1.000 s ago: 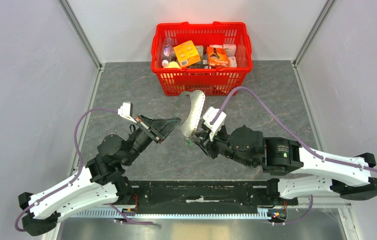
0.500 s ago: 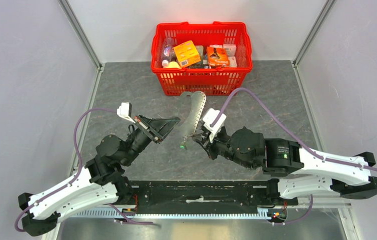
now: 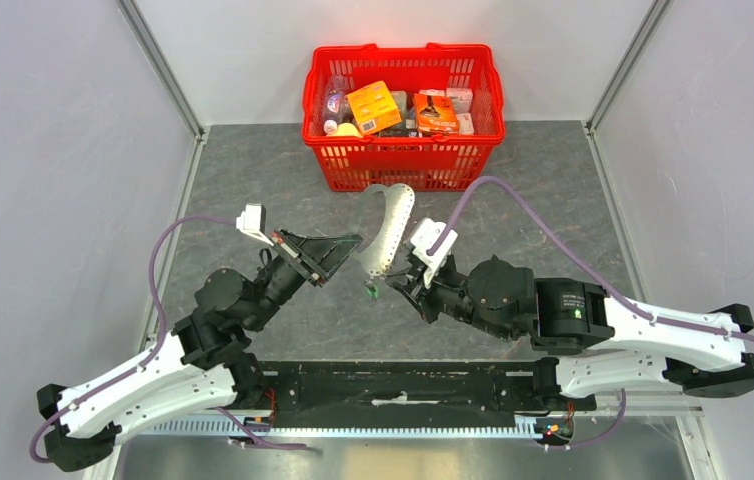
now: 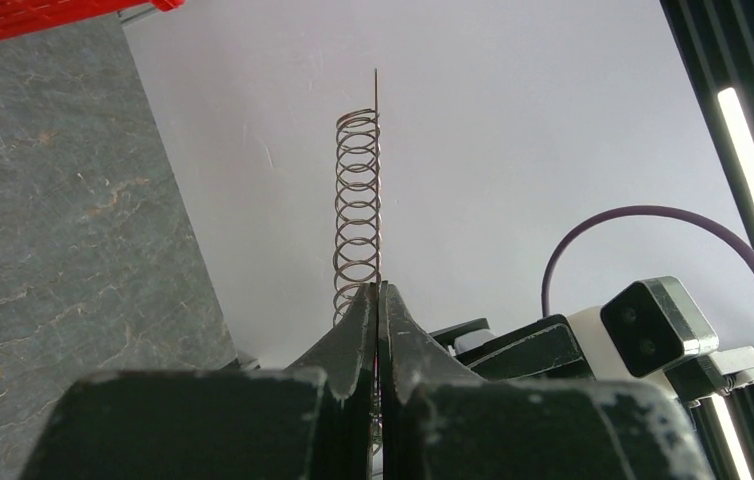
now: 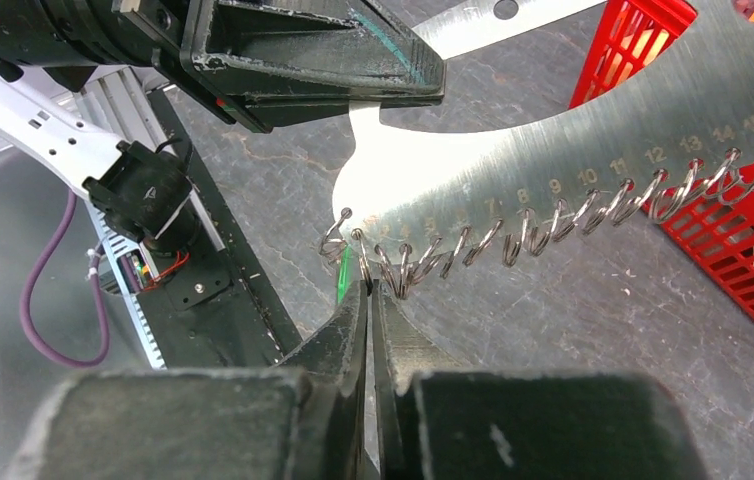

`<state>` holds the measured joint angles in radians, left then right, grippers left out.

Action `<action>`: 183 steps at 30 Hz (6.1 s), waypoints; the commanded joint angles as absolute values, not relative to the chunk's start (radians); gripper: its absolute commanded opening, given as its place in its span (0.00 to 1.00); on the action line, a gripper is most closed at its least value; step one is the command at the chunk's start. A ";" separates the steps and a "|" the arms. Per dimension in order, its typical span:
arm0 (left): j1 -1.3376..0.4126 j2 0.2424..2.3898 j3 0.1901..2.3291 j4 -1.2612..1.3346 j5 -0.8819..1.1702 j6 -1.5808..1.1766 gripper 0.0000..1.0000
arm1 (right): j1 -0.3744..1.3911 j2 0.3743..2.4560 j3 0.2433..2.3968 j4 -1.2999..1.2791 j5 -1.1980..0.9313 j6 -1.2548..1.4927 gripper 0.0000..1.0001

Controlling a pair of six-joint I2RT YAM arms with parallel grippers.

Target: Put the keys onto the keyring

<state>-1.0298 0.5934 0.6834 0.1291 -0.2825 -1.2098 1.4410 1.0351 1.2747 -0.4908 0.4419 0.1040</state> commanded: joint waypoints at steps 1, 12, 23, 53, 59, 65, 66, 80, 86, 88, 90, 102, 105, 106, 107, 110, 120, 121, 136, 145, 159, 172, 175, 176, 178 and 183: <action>-1.034 0.595 0.716 0.169 -0.271 -1.238 0.02 | 1.451 1.032 1.308 -0.457 0.436 0.113 0.14; -1.035 0.590 0.707 0.169 -0.268 -1.241 0.02 | 1.454 1.051 1.309 -0.416 0.440 0.102 0.22; -1.035 0.574 0.699 0.164 -0.271 -1.241 0.02 | 1.454 1.077 1.313 -0.408 0.492 0.099 0.25; -1.034 0.560 0.706 0.158 -0.262 -1.238 0.02 | 1.456 1.085 1.310 -0.394 0.576 0.083 0.26; -1.035 0.561 0.707 0.158 -0.262 -1.238 0.02 | 1.456 1.085 1.309 -0.399 0.555 0.089 0.29; -1.035 0.563 0.710 0.158 -0.260 -1.237 0.02 | 1.456 1.091 1.313 -0.399 0.538 0.099 0.31; -1.035 0.564 0.711 0.158 -0.260 -1.236 0.02 | 1.456 1.092 1.315 -0.399 0.537 0.101 0.31; -1.034 0.571 0.716 0.158 -0.255 -1.236 0.02 | 1.455 1.047 1.316 -0.400 0.493 0.170 0.35; -1.035 0.569 0.713 0.158 -0.254 -1.239 0.02 | 1.455 1.047 1.326 -0.401 0.490 0.208 0.37; -1.035 0.568 0.713 0.158 -0.253 -1.241 0.02 | 1.456 1.055 1.334 -0.405 0.497 0.224 0.37; -1.035 0.566 0.713 0.158 -0.254 -1.241 0.02 | 1.457 1.063 1.343 -0.414 0.503 0.238 0.39; -1.035 0.561 0.710 0.158 -0.253 -1.241 0.02 | 1.455 1.074 1.371 -0.442 0.516 0.294 0.44; -1.035 0.560 0.710 0.157 -0.253 -1.242 0.02 | 1.456 1.087 1.374 -0.448 0.523 0.299 0.44; -1.035 0.559 0.710 0.158 -0.253 -1.243 0.02 | 1.456 1.092 1.376 -0.451 0.527 0.299 0.44; -1.035 0.558 0.710 0.157 -0.253 -1.243 0.02 | 1.456 1.097 1.377 -0.452 0.529 0.298 0.44; -1.035 0.555 0.710 0.158 -0.254 -1.241 0.02 | 1.456 1.105 1.377 -0.453 0.533 0.298 0.43; -1.035 0.554 0.704 0.152 -0.273 -1.236 0.02 | 1.456 1.095 1.389 -0.475 0.501 0.362 0.43; -1.035 0.555 0.703 0.151 -0.276 -1.236 0.02 | 1.456 1.092 1.395 -0.483 0.495 0.373 0.43; -1.035 0.595 0.715 0.154 -0.313 -1.235 0.02 | 1.456 1.079 1.446 -0.572 0.394 0.501 0.44; -1.035 0.603 0.721 0.156 -0.313 -1.231 0.02 | 1.456 1.083 1.418 -0.574 0.434 0.534 0.44; -1.035 0.589 0.710 0.155 -0.316 -1.241 0.02 | 1.454 1.096 1.373 -0.580 0.568 0.584 0.45; -1.035 0.574 0.702 0.152 -0.321 -1.239 0.02 | 1.454 1.089 1.362 -0.541 0.510 0.601 0.45; -1.035 0.568 0.699 0.149 -0.322 -1.240 0.02 | 1.454 1.083 1.374 -0.542 0.501 0.600 0.45; -1.035 0.566 0.700 0.147 -0.324 -1.239 0.02 | 1.454 1.083 1.382 -0.547 0.495 0.600 0.45; -1.035 0.562 0.700 0.145 -0.327 -1.239 0.02 | 1.454 1.084 1.395 -0.553 0.480 0.602 0.45; -1.035 0.563 0.699 0.145 -0.327 -1.239 0.02 | 1.454 1.094 1.402 -0.546 0.446 0.613 0.45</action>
